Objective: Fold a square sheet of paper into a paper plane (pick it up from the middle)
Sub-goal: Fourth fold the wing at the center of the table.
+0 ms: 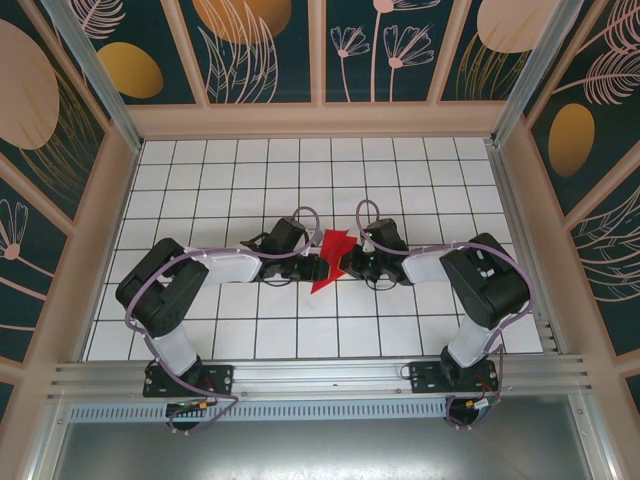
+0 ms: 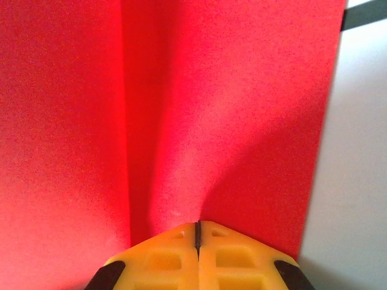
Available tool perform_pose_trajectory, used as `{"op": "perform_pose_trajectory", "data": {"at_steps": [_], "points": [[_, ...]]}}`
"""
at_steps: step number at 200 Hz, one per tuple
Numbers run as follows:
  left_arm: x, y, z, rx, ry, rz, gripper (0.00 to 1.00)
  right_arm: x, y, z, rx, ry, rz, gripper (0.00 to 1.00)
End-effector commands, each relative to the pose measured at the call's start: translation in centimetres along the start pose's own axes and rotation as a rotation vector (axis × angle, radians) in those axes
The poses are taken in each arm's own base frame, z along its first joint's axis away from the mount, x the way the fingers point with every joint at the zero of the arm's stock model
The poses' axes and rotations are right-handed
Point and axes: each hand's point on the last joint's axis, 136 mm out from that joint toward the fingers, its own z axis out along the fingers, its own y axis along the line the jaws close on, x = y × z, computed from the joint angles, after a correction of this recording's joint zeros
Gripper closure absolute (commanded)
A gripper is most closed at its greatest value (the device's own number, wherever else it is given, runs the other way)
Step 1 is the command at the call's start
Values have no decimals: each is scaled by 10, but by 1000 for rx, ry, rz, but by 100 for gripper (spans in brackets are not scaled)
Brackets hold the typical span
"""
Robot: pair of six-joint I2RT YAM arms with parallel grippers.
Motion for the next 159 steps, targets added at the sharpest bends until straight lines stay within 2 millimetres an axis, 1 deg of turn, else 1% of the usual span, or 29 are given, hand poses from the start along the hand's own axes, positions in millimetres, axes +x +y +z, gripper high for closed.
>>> {"op": "perform_pose_trajectory", "data": {"at_steps": [1,25,51,71,91,113,137,159], "points": [[-2,-7,-3,32,-10,33,80,7,-17,5,70,24,13,99],[0,-4,0,28,-2,35,87,6,-16,5,68,24,9,99],[2,0,6,18,16,36,89,4,-9,4,48,19,-9,99],[4,5,10,2,31,27,90,-2,3,-2,24,-1,-33,98],[6,13,13,-33,47,23,90,-10,14,-12,10,-43,-56,96],[5,15,14,-47,50,23,90,-18,23,-23,-5,-88,-70,95],[5,11,16,-26,63,20,90,-17,37,-28,-68,-94,-85,95],[5,12,17,-19,59,5,91,-15,53,-26,-134,-80,-99,96]]}}
